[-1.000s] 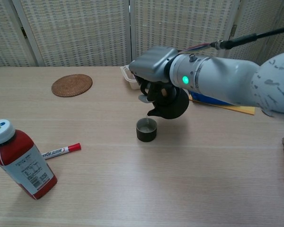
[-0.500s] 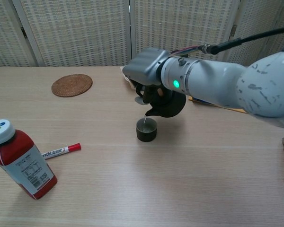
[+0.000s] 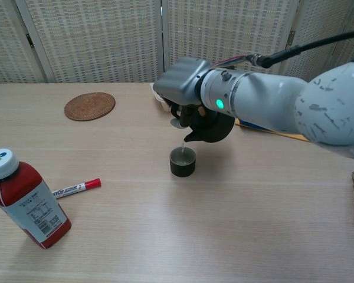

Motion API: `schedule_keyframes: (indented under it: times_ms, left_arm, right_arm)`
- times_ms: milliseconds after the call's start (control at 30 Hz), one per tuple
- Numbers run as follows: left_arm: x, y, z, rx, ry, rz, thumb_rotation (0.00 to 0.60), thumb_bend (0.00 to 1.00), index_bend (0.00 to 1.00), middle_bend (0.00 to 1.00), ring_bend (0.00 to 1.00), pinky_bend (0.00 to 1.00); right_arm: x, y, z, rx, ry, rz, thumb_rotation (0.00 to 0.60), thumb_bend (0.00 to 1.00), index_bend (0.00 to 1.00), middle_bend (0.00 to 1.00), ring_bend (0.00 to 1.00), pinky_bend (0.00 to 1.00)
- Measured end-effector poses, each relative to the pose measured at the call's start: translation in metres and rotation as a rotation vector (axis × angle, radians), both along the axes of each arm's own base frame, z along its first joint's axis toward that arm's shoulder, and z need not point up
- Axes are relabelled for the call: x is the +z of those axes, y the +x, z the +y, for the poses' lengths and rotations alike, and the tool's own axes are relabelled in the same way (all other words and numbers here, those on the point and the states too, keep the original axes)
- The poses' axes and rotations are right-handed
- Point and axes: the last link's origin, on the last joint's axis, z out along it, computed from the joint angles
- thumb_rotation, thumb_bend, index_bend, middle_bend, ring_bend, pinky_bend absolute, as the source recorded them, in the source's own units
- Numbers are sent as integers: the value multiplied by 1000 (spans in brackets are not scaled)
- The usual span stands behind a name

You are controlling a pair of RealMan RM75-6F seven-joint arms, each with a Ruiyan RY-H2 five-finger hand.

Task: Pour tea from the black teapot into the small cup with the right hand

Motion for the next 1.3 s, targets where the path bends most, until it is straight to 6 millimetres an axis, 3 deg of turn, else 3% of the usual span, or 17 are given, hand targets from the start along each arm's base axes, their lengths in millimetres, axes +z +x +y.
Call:
schedule_keyframes:
  times_ms: [1300]
  left_arm:
    - [1, -3, -3, 7, 3, -5, 236, 0, 148, 0, 0, 0]
  right_arm:
    - [-4, 2, 7, 22, -14, 46, 460, 412, 979, 1000, 953, 521]
